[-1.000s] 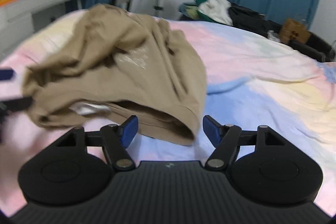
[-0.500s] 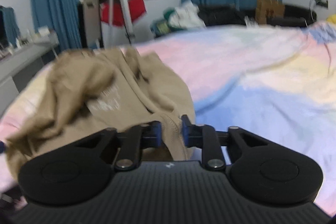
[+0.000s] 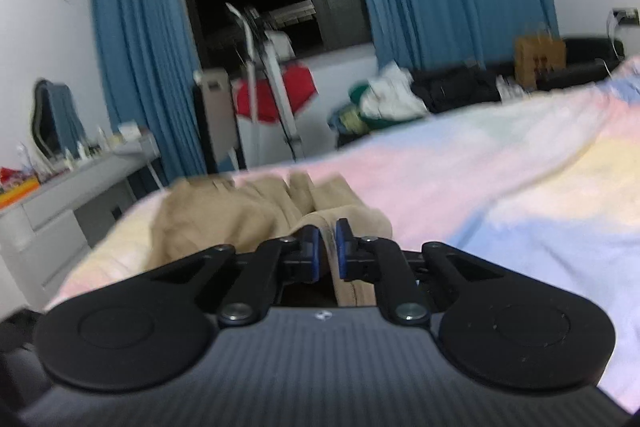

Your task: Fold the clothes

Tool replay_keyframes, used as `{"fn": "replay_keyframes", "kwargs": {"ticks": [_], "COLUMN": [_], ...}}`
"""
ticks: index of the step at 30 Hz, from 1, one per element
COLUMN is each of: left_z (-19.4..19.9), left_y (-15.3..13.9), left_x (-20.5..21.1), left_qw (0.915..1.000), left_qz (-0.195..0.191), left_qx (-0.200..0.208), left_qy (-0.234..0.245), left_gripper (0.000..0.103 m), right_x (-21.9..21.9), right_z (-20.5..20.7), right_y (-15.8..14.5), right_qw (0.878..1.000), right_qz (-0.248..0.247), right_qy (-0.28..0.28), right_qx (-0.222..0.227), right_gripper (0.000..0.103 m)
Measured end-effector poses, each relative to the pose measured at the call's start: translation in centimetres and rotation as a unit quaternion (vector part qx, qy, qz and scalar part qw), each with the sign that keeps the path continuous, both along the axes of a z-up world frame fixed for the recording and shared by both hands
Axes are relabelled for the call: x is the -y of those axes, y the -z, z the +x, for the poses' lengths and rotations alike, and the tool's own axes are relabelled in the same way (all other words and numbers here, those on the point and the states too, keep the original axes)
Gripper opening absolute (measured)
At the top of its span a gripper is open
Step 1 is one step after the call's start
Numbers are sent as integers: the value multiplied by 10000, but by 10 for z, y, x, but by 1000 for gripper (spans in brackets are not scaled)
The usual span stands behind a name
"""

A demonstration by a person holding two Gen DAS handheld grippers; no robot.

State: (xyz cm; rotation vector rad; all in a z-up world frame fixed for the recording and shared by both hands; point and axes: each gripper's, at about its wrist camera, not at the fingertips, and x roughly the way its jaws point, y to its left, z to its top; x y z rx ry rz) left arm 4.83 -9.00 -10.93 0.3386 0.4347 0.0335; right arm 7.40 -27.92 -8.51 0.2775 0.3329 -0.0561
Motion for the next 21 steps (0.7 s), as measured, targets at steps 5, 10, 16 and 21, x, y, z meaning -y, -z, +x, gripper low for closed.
{"fn": "replay_keyframes", "kwargs": {"ticks": [5, 10, 16, 21], "left_z": [-33, -60, -81, -81], "left_y": [-29, -58, -62, -43], "left_x": [-30, -53, -51, -27], "left_qw": [9972, 9892, 9890, 9947], "left_qz": [-608, -1214, -1421, -1000], "left_qx": [263, 646, 358, -167], "left_qy": [-357, -514, -193, 143], "left_gripper": [79, 79, 78, 78], "right_x": [4, 6, 7, 17], "right_z": [18, 24, 16, 9], "right_y": [24, 38, 33, 27], "right_qw": [9933, 9873, 9923, 9933], "right_qz": [-61, 213, 16, 214], "right_qy": [267, 193, 406, 618], "right_qx": [-1125, -1562, -1170, -954], "right_gripper": [14, 29, 29, 29]}}
